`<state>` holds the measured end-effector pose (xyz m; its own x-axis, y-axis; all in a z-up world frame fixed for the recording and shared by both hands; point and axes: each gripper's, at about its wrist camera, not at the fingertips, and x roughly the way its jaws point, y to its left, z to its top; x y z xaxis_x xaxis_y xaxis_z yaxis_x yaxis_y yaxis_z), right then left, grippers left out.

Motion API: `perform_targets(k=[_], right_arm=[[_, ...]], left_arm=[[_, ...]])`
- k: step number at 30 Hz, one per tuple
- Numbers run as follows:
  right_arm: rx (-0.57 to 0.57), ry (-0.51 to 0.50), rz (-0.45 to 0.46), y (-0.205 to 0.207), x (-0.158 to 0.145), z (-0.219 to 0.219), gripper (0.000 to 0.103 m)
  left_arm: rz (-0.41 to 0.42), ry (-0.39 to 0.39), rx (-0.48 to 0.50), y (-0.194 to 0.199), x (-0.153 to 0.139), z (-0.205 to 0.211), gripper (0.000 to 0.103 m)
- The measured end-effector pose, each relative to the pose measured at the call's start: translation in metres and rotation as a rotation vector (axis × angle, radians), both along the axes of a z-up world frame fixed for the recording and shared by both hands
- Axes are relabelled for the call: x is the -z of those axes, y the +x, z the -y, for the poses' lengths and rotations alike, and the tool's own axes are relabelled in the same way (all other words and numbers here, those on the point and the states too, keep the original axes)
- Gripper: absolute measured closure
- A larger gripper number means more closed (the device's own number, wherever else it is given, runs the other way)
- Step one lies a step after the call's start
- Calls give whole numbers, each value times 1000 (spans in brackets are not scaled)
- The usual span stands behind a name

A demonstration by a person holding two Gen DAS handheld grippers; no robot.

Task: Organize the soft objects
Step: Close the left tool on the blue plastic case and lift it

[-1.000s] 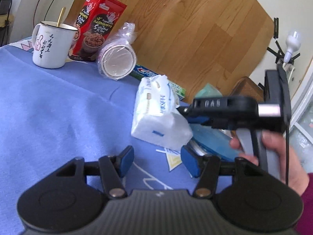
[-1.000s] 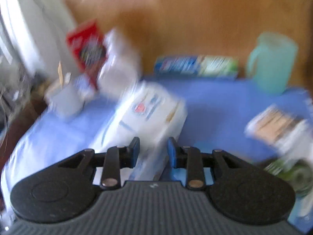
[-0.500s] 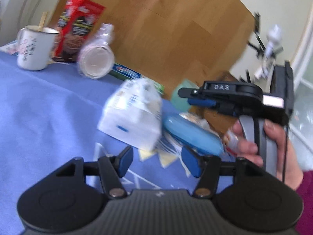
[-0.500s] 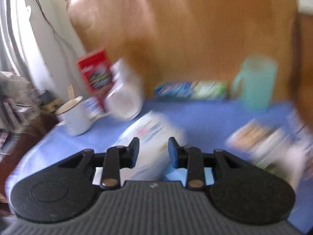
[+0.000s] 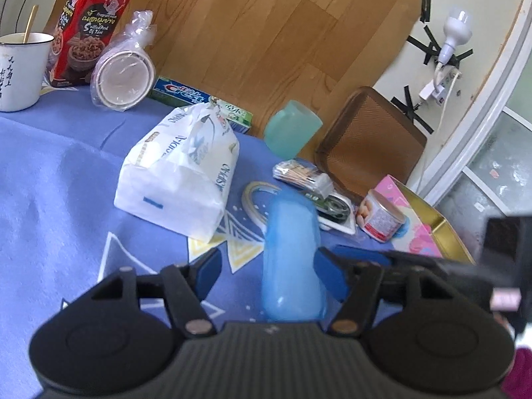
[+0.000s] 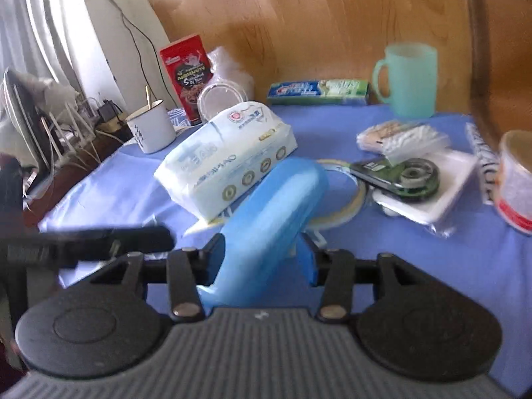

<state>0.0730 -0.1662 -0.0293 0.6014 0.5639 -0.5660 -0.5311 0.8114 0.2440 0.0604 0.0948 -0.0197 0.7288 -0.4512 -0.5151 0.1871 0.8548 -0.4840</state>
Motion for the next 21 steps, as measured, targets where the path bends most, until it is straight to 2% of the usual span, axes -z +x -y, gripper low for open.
perform_targets(k=[2, 7, 11, 13, 14, 16, 19, 21], right_arm=[[41, -18, 44, -9, 1, -3, 52], [61, 13, 53, -19, 4, -1, 52], [28, 15, 45, -31, 9, -4, 41], [-5, 4, 45, -38, 8, -7, 38], [-16, -6, 50, -41, 9, -10, 37], [-32, -34, 53, -42, 10, -16, 36], [-16, -41, 49, -43, 9, -11, 34], [2, -48, 65, -48, 7, -3, 33]], left_arm=[[-4, 6, -4, 3, -3, 4, 40], [10, 82, 14, 8, -13, 19, 40], [1, 153, 58, 17, -16, 33, 40], [-31, 170, 78, 23, -12, 40, 40], [-49, 160, 93, 26, -9, 43, 40], [-89, 125, 117, 32, -2, 47, 46], [-122, 114, 90, 29, 4, 56, 47], [-168, 40, 139, 25, 5, 62, 48]])
